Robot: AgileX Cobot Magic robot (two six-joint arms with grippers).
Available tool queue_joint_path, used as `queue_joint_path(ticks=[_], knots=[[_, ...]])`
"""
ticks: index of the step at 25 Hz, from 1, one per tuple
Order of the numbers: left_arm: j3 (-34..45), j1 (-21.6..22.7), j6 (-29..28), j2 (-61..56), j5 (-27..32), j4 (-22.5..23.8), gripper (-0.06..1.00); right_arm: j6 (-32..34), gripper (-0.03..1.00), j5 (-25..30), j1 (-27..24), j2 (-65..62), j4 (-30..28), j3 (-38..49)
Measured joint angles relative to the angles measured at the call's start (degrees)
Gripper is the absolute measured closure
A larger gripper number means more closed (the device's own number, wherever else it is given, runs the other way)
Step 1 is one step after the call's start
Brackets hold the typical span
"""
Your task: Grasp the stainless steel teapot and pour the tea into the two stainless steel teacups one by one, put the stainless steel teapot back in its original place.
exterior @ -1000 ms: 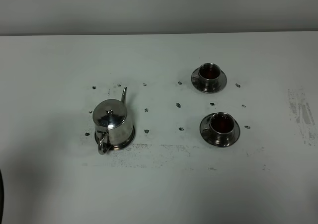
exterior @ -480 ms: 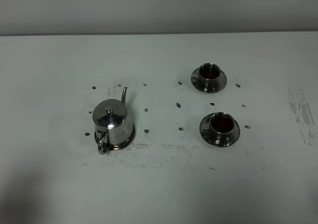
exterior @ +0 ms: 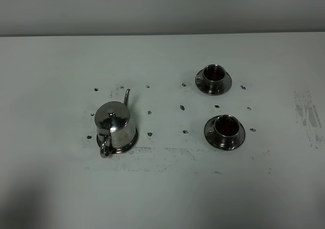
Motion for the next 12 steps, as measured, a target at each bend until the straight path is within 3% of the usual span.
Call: queue_joint_path(ticks=[12], knots=[[0.4,0.0,0.0,-2.1,-0.9,-1.0,0.49,0.0,0.37,0.0,0.0,0.0,0.0,0.0]])
